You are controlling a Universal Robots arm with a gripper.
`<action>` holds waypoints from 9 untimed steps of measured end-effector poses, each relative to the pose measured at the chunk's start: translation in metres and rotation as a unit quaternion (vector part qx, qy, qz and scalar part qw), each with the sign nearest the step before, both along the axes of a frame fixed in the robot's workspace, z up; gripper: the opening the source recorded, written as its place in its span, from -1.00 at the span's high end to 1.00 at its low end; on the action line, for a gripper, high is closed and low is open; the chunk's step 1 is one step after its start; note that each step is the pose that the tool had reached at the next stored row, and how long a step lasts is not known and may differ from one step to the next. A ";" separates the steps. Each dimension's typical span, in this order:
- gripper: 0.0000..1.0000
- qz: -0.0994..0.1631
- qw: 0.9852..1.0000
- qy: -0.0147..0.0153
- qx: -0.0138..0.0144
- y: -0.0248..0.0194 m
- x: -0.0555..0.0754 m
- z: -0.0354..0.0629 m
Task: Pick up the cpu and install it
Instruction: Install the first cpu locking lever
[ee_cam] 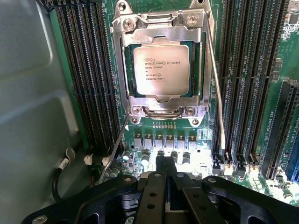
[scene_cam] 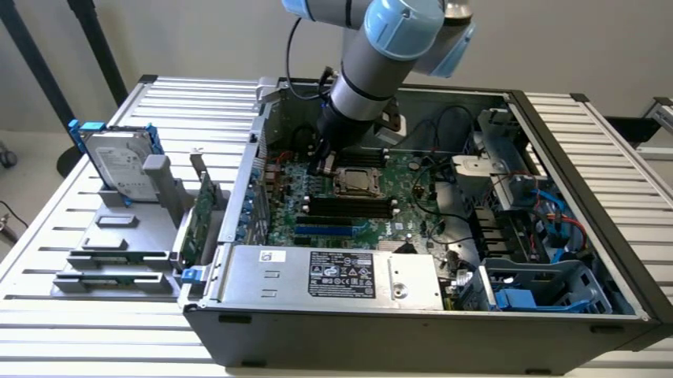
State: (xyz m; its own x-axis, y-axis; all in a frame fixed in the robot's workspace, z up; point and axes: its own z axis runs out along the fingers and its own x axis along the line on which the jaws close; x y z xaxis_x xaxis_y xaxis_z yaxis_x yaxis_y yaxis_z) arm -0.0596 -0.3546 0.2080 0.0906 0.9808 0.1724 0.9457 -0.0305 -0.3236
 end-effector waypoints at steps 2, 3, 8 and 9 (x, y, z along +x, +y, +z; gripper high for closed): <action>0.79 -0.001 1.000 0.000 0.000 -0.0014 0.000 0.0000; 0.79 -0.002 1.000 0.000 0.000 -0.0017 -0.001 0.0001; 0.79 -0.012 1.000 0.000 0.005 -0.0025 -0.003 0.0050; 0.79 -0.014 1.000 0.000 0.008 -0.0026 -0.003 0.0067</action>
